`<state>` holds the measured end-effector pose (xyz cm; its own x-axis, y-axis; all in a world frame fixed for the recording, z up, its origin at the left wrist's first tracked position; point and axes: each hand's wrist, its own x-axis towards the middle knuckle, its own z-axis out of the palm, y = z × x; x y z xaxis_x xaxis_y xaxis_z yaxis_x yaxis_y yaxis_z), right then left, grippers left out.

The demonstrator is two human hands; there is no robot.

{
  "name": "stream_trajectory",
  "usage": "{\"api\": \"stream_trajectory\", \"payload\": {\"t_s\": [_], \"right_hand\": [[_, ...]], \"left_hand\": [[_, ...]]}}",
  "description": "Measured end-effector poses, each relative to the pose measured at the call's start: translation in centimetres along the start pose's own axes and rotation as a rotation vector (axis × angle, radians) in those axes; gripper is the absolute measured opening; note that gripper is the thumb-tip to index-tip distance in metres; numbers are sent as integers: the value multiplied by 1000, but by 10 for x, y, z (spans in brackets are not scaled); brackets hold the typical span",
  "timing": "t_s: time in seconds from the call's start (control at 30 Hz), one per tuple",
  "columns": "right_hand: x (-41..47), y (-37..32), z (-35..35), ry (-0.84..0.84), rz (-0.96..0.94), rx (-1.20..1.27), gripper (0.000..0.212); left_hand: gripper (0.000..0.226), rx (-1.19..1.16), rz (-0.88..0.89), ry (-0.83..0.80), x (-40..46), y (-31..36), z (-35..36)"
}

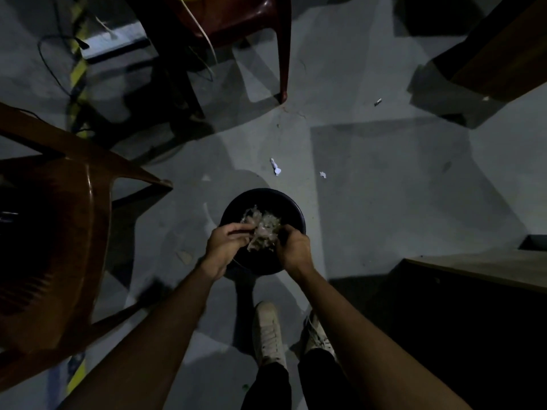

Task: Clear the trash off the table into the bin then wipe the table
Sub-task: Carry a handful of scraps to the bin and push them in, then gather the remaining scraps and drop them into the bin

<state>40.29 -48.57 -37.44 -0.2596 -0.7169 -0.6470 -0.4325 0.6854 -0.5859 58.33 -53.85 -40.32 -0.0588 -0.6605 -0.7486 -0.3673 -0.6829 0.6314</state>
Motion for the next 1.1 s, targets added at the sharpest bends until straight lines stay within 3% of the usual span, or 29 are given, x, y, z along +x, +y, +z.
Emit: {"api": "stream_trajectory", "payload": {"t_s": [0.13, 0.2, 0.27, 0.4, 0.7, 0.9, 1.1], "right_hand": [[-19, 1, -15, 45, -92, -105, 36], [-36, -3, -31, 97, -178, -236, 46], [-59, -15, -58, 146, -213, -324, 63], [-129, -66, -147, 198, -184, -368, 87], [-315, -145, -371, 584, -178, -401, 107], [-420, -100, -482, 846, -94, -355, 109], [-547, 40, -552, 1073, 102, -259, 107]], "left_hand": [[29, 207, 101, 49, -18, 5, 1], [24, 393, 214, 114, -33, 18, 0], [35, 538, 329, 151, -56, 45, 0], [73, 763, 451, 195, -128, 137, 8], [86, 931, 979, 224, -338, 358, 78], [89, 1040, 1232, 78, -455, 417, 193], [85, 1049, 1459, -89, -558, 390, 344]]}}
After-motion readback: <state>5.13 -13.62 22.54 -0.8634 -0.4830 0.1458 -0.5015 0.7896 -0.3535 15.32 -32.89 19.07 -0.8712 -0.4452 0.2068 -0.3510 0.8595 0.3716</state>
